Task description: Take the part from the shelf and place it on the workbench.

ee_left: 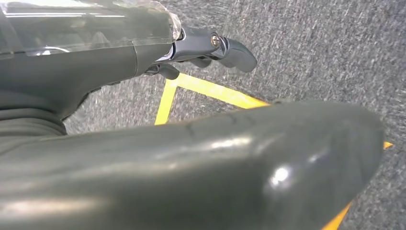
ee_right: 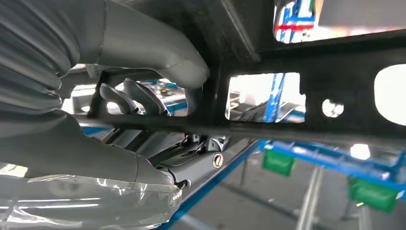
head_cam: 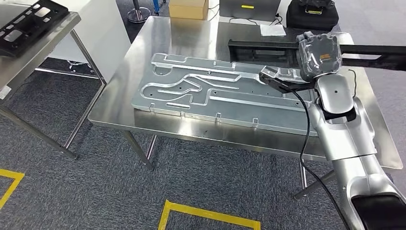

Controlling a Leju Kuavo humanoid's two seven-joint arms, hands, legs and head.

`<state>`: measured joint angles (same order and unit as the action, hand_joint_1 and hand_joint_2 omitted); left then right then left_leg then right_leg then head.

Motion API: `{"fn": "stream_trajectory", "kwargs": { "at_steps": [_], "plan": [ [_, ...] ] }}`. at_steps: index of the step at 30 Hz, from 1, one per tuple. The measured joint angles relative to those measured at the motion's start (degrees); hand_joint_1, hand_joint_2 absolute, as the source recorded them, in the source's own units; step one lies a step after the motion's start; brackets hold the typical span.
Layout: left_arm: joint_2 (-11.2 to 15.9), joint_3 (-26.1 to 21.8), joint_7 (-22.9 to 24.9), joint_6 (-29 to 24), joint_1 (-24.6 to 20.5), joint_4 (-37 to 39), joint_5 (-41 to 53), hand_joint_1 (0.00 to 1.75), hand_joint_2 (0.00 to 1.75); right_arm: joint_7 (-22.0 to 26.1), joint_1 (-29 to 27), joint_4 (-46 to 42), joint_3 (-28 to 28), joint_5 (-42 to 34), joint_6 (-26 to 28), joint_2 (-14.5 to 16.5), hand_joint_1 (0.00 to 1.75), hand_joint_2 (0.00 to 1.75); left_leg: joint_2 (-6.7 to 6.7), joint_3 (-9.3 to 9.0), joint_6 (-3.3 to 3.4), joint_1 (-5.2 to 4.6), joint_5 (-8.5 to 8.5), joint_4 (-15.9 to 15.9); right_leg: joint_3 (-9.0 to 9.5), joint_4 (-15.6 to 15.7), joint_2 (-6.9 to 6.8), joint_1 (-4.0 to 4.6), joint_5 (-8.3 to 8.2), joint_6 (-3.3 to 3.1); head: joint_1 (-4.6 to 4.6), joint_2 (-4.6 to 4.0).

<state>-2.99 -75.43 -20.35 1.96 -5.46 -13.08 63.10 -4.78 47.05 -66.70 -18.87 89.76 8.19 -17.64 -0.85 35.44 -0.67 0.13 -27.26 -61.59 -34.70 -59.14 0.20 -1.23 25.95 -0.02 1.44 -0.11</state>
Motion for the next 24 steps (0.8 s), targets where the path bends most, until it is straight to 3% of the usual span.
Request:
{"fn": "stream_trajectory", "kwargs": {
  "at_steps": [3, 4, 5, 6, 8, 9, 12, 15, 18, 19, 20, 21, 22, 24],
  "plan": [
    [0.04, -0.01, 0.0, 0.0, 0.01, 0.01, -0.03, 0.0, 0.0, 0.2, 0.06, 5.45, -1.94, 0.04, 3.53, 0.05, 1.75, 1.75, 0.36, 5.59, -0.32, 0.09, -4.12, -10.69, 0.48, 0.04, -0.2, 0.3, 0.4, -0.72, 0.02, 0.0],
    [0.04, -0.02, 0.0, -0.02, 0.05, 0.0, -0.03, 0.0, 0.0, 0.23, -0.22, 7.15, -2.31, 0.04, 4.78, 0.15, 1.75, 1.75, 0.39, 7.18, -0.28, 0.09, -4.4, -13.15, 0.67, 0.04, -0.24, 0.45, 0.56, -0.85, 0.02, 0.0],
    [0.04, -0.02, 0.0, -0.04, 0.09, 0.0, -0.02, 0.0, 0.0, 0.25, -0.58, 8.78, -2.6, 0.04, 5.9, 0.31, 1.75, 1.75, 0.4, 7.8, -0.14, 0.07, -3.57, -13.49, 0.93, 0.03, -0.24, 0.6, 0.75, -0.93, 0.01, 0.0],
    [0.06, -0.02, 0.0, -0.07, 0.12, -0.01, 0.01, 0.0, 0.0, 0.28, -0.98, 10.24, -2.79, 0.03, 6.84, 0.53, 1.75, 1.75, 0.4, 7.2, 0.13, 0.02, -1.64, -11.41, 1.26, 0.03, -0.22, 0.75, 0.98, -0.97, 0.0, 0.0],
    [0.21, -0.02, 0.01, -0.13, 0.13, -0.01, 0.14, 0.0, 0.0, 0.36, -1.78, 12.53, -3.0, 0.04, 8.68, 1.11, 1.75, 1.75, 0.38, 3.95, 1.03, -0.28, 2.76, -3.7, 1.93, 0.05, -0.15, 1.0, 1.5, -0.95, -0.06, 0.0],
    [0.31, -0.01, 0.0, -0.15, 0.11, 0.0, 0.22, 0.0, 0.0, 0.38, -2.06, 13.64, -3.07, 0.04, 9.67, 1.48, 1.75, 1.75, 0.37, 2.48, 1.45, -0.47, 4.0, -0.49, 2.07, 0.04, -0.06, 1.07, 1.68, -0.82, -0.1, 0.0],
    [0.48, 0.01, -0.01, -0.18, 0.0, 0.01, 0.46, 0.0, 0.0, 0.39, -2.99, 16.67, -3.29, 0.07, 11.5, 2.59, 1.75, 1.75, 0.38, 1.14, 1.91, -0.8, 3.99, 2.61, 1.93, 0.24, 0.14, 0.98, 1.79, -0.05, -0.15, 0.0],
    [0.51, 0.03, -0.19, -0.16, -0.04, 0.01, 0.64, 0.0, 0.0, 0.37, -3.69, 18.79, -3.54, 0.06, 12.22, 3.52, 1.75, 1.75, 0.49, 0.11, 2.22, -0.24, 4.3, 4.28, 1.34, -1.36, 0.04, 0.88, 3.12, 0.82, -0.2, 0.0],
    [0.51, 0.05, -0.34, -0.14, -0.13, 0.01, 0.79, 0.0, 0.0, 0.2, -3.92, 20.86, -3.56, 0.04, 13.12, 4.3, 1.75, 1.75, 0.51, -0.42, 2.48, -0.03, 4.24, 4.75, -3.91, -11.08, 0.0, 0.48, 7.25, 1.53, -0.23, 0.0],
    [0.5, 0.05, -0.35, -0.14, -0.12, 0.01, 0.82, 0.0, 0.0, 0.17, -4.04, 21.48, -3.56, 0.03, 13.43, 4.57, 1.75, 1.75, 0.5, -0.49, 2.46, 0.0, 4.11, 4.69, -5.7, -13.8, -0.01, 0.24, 7.75, 1.8, -0.23, 0.0],
    [0.5, 0.05, -0.35, -0.15, -0.1, 0.01, 0.83, 0.0, 0.0, 0.18, -4.11, 22.07, -3.55, 0.02, 13.79, 4.87, 1.75, 1.75, 0.5, -0.59, 2.35, 0.07, 3.95, 4.6, -6.65, -14.78, -0.05, -0.01, 7.22, 2.07, -0.23, 0.0],
    [0.49, 0.05, -0.35, -0.15, -0.08, 0.01, 0.83, 0.0, 0.0, 0.18, -4.14, 22.6, -3.53, 0.02, 14.14, 5.2, 1.75, 1.75, 0.5, -0.73, 2.15, 0.19, 3.73, 4.43, -6.36, -13.4, -0.1, -0.25, 5.57, 2.31, -0.24, 0.0],
    [0.46, 0.05, -0.36, -0.17, -0.08, 0.01, 0.83, 0.0, 0.0, 0.19, -4.13, 23.11, -3.52, 0.01, 14.41, 5.54, 1.75, 1.75, 0.5, -0.88, 1.86, 0.33, 3.43, 4.14, -4.93, -9.92, -0.17, -0.51, 3.17, 2.57, -0.24, 0.0],
    [0.49, 0.05, -0.41, -0.27, -0.12, 0.01, 0.68, 0.0, 0.0, 0.19, -4.13, 24.19, -3.49, 0.01, 14.74, 6.32, 1.75, 1.75, 0.46, -0.97, 1.11, 0.44, 2.79, 3.41, -1.81, -2.94, -0.12, -0.7, 0.06, 2.61, -0.24, 0.0]
  ]
}}
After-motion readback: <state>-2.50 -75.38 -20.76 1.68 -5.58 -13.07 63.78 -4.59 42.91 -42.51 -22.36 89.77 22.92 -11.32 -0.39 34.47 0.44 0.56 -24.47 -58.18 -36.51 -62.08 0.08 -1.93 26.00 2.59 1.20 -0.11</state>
